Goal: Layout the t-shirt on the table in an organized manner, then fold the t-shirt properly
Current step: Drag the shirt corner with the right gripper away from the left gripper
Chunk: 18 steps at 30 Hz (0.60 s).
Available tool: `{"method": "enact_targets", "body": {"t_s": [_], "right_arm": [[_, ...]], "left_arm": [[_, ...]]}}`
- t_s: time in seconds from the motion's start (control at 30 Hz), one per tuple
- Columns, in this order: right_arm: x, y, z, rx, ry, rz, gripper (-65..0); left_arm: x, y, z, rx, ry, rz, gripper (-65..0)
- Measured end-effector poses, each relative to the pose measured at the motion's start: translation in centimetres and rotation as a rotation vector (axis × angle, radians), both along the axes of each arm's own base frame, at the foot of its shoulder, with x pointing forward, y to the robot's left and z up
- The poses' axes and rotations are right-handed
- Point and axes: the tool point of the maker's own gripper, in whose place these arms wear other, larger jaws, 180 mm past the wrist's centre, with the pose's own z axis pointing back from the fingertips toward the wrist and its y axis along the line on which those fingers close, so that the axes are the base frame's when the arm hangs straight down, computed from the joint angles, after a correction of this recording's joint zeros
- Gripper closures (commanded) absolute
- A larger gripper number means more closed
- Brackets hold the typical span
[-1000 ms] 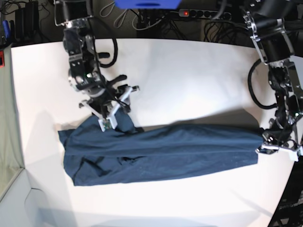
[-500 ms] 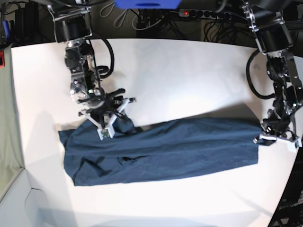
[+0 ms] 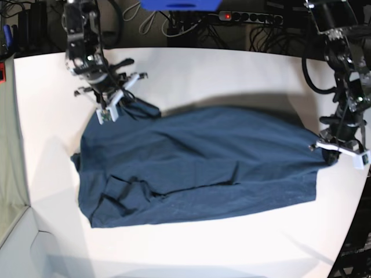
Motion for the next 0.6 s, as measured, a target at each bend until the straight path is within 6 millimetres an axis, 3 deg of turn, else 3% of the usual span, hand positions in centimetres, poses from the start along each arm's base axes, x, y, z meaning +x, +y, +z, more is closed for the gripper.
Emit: {"method": "enact_targets", "body": {"t_s": [0.1, 0.2, 0.37, 0.6], "right_arm": [[-1.0, -0.4, 2.1, -0.01, -0.054, 0.018, 0.0], [-3.2, -0.9, 1.7, -0.036, -0.018, 0.03, 0.0], [-6.5, -1.5, 1.2, -0.063, 0.042, 0.07, 0.0], [-10.7, -0.9, -0.4, -0.057, 0.148, 0.091, 0.0]], "left_arm": [[-1.3, -0.6, 0.9, 0.006, -0.023, -0.015, 0.0], [-3.0, 0.0, 0.3, 0.026, 0.004, 0.01, 0.0], [-6.0, -0.6, -2.8, 0.007, 0.107, 0.004, 0.0], [-8.0, 0.0, -5.9, -0.019, 0.198, 0.028, 0.0]]}}
